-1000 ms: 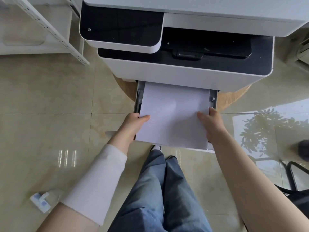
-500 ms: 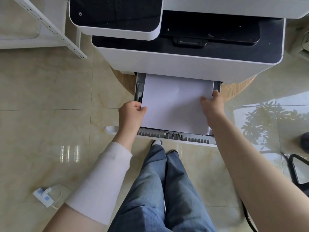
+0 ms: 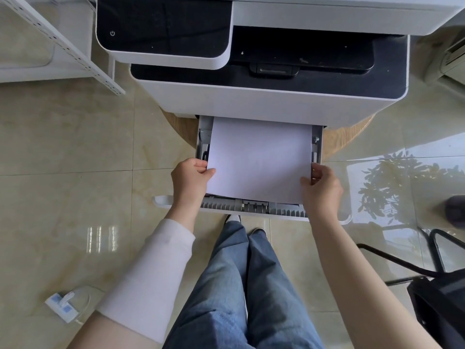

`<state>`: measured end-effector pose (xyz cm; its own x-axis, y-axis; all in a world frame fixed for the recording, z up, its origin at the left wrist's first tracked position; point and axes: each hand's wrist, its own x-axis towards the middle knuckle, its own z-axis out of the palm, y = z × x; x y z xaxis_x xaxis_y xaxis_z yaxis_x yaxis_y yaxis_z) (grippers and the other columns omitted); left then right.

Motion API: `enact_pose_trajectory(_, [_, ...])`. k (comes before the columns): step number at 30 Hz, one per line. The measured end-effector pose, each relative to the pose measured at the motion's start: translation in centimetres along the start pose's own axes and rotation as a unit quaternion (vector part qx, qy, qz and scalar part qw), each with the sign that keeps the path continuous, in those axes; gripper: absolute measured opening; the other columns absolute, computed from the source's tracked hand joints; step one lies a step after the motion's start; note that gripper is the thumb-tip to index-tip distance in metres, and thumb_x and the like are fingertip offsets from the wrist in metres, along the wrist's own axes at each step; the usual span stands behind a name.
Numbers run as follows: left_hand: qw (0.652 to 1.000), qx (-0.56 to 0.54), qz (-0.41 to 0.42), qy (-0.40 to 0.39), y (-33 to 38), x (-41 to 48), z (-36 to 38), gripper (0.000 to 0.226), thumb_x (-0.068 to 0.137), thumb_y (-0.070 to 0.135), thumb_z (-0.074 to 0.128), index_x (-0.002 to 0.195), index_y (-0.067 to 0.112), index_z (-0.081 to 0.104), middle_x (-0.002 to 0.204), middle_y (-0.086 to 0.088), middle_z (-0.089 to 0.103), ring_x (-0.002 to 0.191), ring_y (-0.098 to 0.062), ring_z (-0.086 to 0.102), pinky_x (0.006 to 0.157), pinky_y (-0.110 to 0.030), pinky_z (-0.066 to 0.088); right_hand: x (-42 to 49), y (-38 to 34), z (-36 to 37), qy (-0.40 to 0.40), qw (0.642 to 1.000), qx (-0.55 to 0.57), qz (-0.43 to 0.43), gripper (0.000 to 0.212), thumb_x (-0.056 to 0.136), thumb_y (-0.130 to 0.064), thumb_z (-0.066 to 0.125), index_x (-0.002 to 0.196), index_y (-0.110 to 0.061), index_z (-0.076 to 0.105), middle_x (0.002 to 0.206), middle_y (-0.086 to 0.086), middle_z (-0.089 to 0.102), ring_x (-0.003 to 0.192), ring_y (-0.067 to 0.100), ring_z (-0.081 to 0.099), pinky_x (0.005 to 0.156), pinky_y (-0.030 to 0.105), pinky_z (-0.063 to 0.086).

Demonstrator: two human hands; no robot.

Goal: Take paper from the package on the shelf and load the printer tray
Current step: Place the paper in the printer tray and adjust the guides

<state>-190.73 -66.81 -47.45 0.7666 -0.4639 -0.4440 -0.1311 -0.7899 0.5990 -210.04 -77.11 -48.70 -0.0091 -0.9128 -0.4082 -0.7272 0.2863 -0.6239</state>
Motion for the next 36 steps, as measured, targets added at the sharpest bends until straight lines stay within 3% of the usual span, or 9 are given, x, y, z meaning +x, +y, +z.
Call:
enact_pose_trajectory(3, [0.999, 0.021, 0.029, 0.03, -0.1, -0.4, 0.5, 0.019, 0.081, 0.01, 0.067, 0.097, 0.001, 0.063, 0.097, -0.012, 0.07, 0.076, -0.015, 0.055, 0.069, -0.022, 0.04, -0.2, 0.0, 0.8, 0.034, 0.999, 0.003, -0.012, 0.035, 0.086, 0.004, 0.05, 0.119, -0.006, 0.056, 0.109, 0.014, 0.066, 0.089, 0.018, 0.052, 0.071, 0.012, 0.033])
enact_pose_trajectory(7, [0.991, 0.063, 0.094, 0.071, -0.6, -1.3, 1.2, 0.013, 0.08, 0.009, 0.068, 0.089, 0.002, 0.061, 0.089, -0.013, 0.063, 0.083, -0.028, 0.058, 0.071, -0.034, 0.049, -1.0, 1.0, 1.8, 0.084, 0.986, -0.099, -0.105, 0.036, 0.084, -0.001, 0.058, 0.121, -0.003, 0.056, 0.109, 0.02, 0.064, 0.099, 0.039, 0.053, 0.083, 0.034, 0.034])
enact_pose_trajectory(11, [0.972, 0.17, 0.122, 0.102, -1.7, -1.5, 1.4, 0.053, 0.068, 0.019, 0.079, 0.114, 0.009, 0.055, 0.114, -0.02, 0.05, 0.108, -0.035, 0.041, 0.09, -0.04, 0.039, -1.1, 2.2, 1.8, 0.122, 0.951, -0.213, -0.186, 0.052, 0.072, -0.01, 0.075, 0.12, -0.007, 0.056, 0.112, 0.023, 0.056, 0.101, 0.042, 0.042, 0.089, 0.037, 0.029])
enact_pose_trajectory(14, [0.971, 0.198, 0.105, 0.082, -2.3, -1.3, 1.5, 0.086, 0.063, 0.03, 0.082, 0.133, 0.012, 0.037, 0.135, -0.022, 0.039, 0.123, -0.037, 0.031, 0.101, -0.042, 0.027, -1.5, 3.0, 1.1, 0.088, 0.969, -0.185, -0.14, 0.072, 0.074, -0.027, 0.075, 0.135, -0.011, 0.04, 0.134, 0.024, 0.038, 0.117, 0.037, 0.027, 0.103, 0.044, 0.023])
enact_pose_trajectory(19, [0.988, 0.149, 0.05, -0.008, -2.5, -0.9, 1.7, 0.104, 0.068, 0.034, 0.078, 0.144, 0.016, 0.009, 0.146, -0.018, 0.03, 0.13, -0.036, 0.034, 0.103, -0.048, 0.033, -0.9, 3.5, 0.3, -0.022, 0.989, -0.131, -0.06, 0.083, 0.075, -0.032, 0.074, 0.139, -0.005, 0.029, 0.132, 0.022, 0.043, 0.122, 0.036, 0.036, 0.101, 0.042, 0.03])
enact_pose_trajectory(28, [0.991, 0.126, 0.045, -0.015, -2.5, -1.1, 2.3, 0.101, 0.07, 0.031, 0.077, 0.144, 0.013, 0.01, 0.145, -0.02, 0.029, 0.132, -0.035, 0.029, 0.104, -0.045, 0.032, -0.9, 3.2, 0.7, 0.016, 0.982, -0.162, -0.092, 0.088, 0.072, -0.032, 0.076, 0.139, -0.003, 0.028, 0.131, 0.025, 0.04, 0.118, 0.04, 0.036, 0.1, 0.044, 0.03])
enact_pose_trajectory(30, [0.981, 0.15, 0.113, 0.036, -2.5, -1.7, 2.2, 0.093, 0.071, 0.031, 0.076, 0.142, 0.012, 0.02, 0.146, -0.022, 0.026, 0.134, -0.036, 0.023, 0.108, -0.046, 0.025, -1.5, 3.1, 0.6, 0.072, 0.963, -0.171, -0.197, 0.074, 0.073, -0.036, 0.072, 0.132, -0.003, 0.041, 0.127, 0.026, 0.044, 0.114, 0.035, 0.033, 0.097, 0.048, 0.034])
enact_pose_trajectory(32, [0.956, 0.141, 0.247, 0.068, -2.4, -2.6, 2.1, 0.07, 0.074, 0.027, 0.072, 0.134, 0.01, 0.039, 0.136, -0.019, 0.043, 0.125, -0.031, 0.034, 0.105, -0.039, 0.027, -2.6, 2.9, 0.9, 0.081, 0.929, -0.172, -0.318, 0.055, 0.076, -0.041, 0.061, 0.117, -0.005, 0.057, 0.118, 0.024, 0.052, 0.109, 0.028, 0.033, 0.089, 0.047, 0.042])
enact_pose_trajectory(36, [0.897, 0.194, 0.395, -0.044, -2.9, -4.9, 3.0, 0.037, 0.074, 0.028, 0.064, 0.106, 0.01, 0.064, 0.101, -0.008, 0.065, 0.096, -0.026, 0.057, 0.085, -0.034, 0.045, -4.5, 3.6, 2.4, -0.034, 0.879, -0.225, -0.42, 0.047, 0.078, -0.048, 0.05, 0.097, -0.009, 0.069, 0.103, 0.014, 0.064, 0.105, 0.028, 0.037, 0.086, 0.041, 0.043])
